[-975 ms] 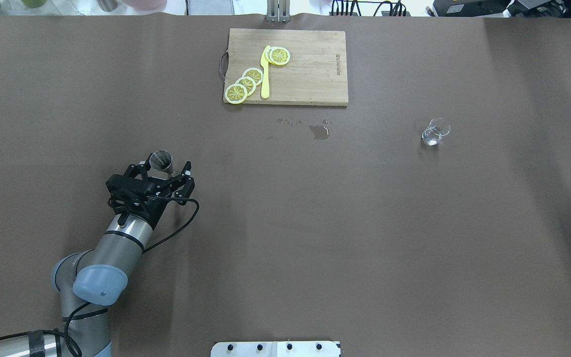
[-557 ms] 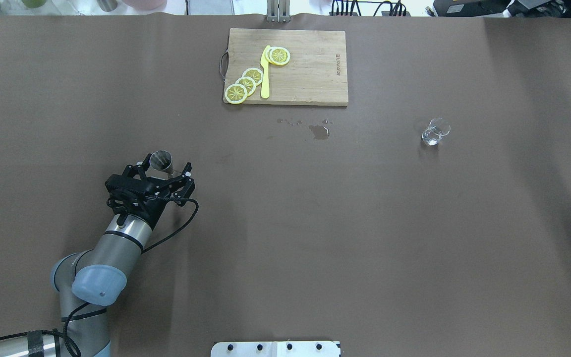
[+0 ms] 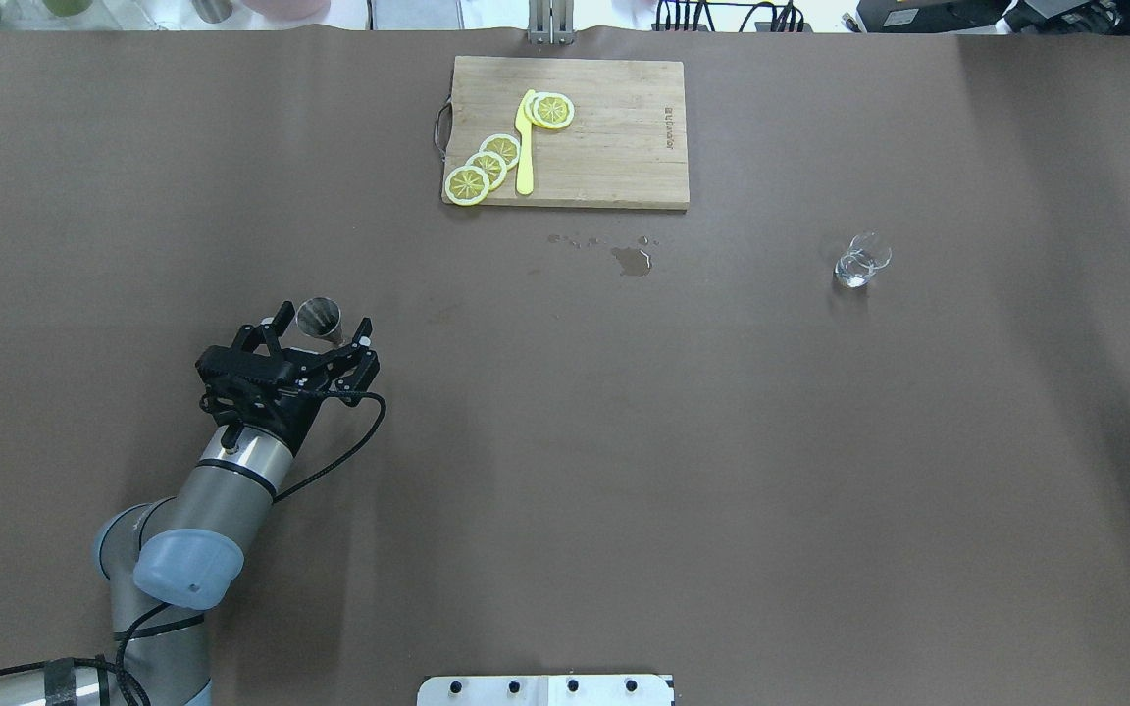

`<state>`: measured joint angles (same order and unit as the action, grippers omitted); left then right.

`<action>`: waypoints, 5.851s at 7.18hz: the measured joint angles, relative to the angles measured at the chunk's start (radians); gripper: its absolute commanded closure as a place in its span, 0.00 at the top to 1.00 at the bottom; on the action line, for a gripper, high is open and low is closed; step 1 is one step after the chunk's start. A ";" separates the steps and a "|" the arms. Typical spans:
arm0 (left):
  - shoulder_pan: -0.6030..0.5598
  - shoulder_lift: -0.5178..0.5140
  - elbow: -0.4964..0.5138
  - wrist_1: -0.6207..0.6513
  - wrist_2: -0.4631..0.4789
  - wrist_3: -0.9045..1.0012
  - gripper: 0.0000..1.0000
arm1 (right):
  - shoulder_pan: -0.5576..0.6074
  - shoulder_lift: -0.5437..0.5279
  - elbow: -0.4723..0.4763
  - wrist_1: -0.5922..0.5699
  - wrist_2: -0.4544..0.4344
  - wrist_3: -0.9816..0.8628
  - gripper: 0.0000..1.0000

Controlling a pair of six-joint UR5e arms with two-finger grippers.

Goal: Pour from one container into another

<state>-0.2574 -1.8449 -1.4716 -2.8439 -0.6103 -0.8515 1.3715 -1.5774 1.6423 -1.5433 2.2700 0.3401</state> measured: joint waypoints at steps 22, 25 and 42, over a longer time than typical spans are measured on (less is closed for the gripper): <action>0.115 -0.038 -0.362 0.278 0.110 0.131 0.95 | 0.000 0.019 -0.009 0.131 0.005 -0.012 1.00; 0.053 -0.044 -0.408 0.409 -0.007 0.131 0.95 | 0.000 0.017 -0.009 0.131 0.004 -0.012 1.00; -0.704 -0.169 -0.420 1.166 -1.383 0.163 0.97 | -0.003 0.017 -0.009 0.131 0.005 -0.012 1.00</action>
<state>-0.9619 -2.0138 -1.8913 -1.6784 -1.9936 -0.6888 1.3680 -1.5603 1.6337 -1.4128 2.2749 0.3283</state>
